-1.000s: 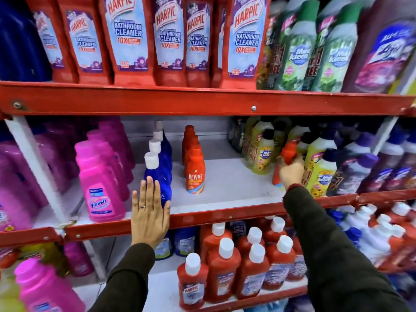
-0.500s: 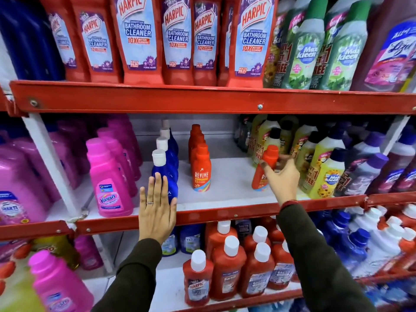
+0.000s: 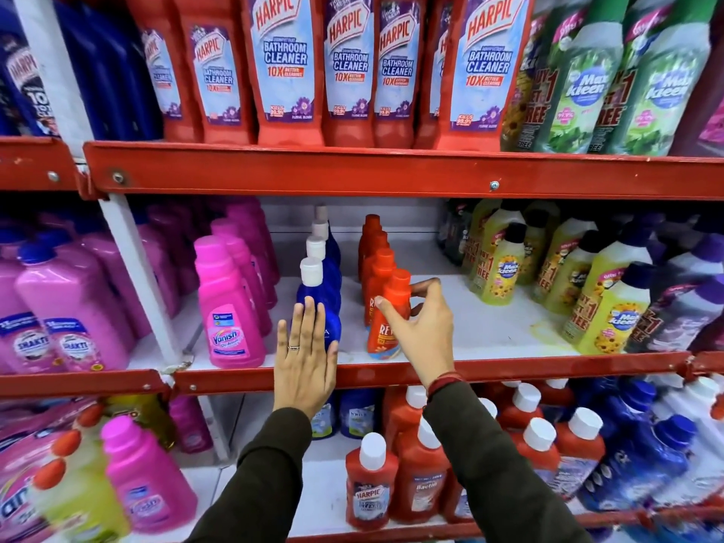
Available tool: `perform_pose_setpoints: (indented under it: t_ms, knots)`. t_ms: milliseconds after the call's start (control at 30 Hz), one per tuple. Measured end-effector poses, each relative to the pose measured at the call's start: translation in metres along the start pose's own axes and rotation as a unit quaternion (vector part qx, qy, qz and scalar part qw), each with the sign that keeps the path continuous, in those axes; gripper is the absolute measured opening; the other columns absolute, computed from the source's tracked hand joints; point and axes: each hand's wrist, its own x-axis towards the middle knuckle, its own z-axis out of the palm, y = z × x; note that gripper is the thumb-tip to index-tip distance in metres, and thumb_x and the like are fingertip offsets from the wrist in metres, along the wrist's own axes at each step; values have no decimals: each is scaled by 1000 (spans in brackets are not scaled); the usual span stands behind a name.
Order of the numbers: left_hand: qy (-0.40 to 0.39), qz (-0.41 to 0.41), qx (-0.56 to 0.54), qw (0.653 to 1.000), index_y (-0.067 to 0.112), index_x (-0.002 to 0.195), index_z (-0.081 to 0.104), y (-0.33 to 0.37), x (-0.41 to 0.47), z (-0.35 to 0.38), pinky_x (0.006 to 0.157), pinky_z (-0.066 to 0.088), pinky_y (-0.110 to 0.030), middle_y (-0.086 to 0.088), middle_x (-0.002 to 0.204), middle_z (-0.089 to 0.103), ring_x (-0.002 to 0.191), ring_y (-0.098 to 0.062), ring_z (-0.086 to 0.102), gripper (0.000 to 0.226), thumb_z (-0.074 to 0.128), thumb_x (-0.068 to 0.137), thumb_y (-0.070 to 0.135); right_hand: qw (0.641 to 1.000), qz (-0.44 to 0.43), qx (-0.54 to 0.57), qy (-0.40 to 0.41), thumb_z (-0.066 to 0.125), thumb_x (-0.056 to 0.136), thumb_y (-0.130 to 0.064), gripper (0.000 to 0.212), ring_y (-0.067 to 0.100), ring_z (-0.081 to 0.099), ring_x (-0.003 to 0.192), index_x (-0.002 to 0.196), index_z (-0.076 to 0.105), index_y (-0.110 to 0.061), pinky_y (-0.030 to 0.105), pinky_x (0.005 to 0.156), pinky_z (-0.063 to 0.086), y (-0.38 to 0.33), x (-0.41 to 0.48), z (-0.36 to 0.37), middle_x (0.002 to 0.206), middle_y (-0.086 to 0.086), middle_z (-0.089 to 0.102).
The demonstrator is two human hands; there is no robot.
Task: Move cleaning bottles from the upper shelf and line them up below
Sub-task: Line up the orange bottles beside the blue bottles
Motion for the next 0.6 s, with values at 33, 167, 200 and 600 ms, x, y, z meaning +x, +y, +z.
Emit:
perform_pose_setpoints:
  t_ms: [33,167,200,600]
  knots:
    - [-1,0,2,1000,10,173,-14,0,0,0,136,-11,-42,-6,182,-21,169,-20,-15,88,39,104,26,1000,-3,-12,-2,76,76,-54,49,17,64,92,102,49,-23,29,81,55,-1,-1,2,101,-4,63]
    - [-4,0,7,1000,10,173,-14,0,0,1,136,-12,-42,-6,181,-21,168,-20,-16,89,39,104,27,999,-30,-40,-8,74,77,-57,49,19,63,90,101,47,-24,34,80,56,-4,-2,5,100,-3,62]
    - [-4,0,5,1000,10,173,-14,-1,0,1,136,-12,-42,-6,181,-21,168,-20,-16,89,39,104,26,999,-30,-43,-10,73,77,-58,50,19,64,91,102,46,-25,35,81,57,-4,-2,5,101,-3,63]
    - [-19,-74,-49,996,15,173,-18,18,0,-12,135,-14,-42,-4,180,-26,168,-21,-19,89,40,106,31,999,-20,22,-46,62,83,-67,60,11,58,112,124,46,-27,31,95,53,5,-18,3,125,-5,55]
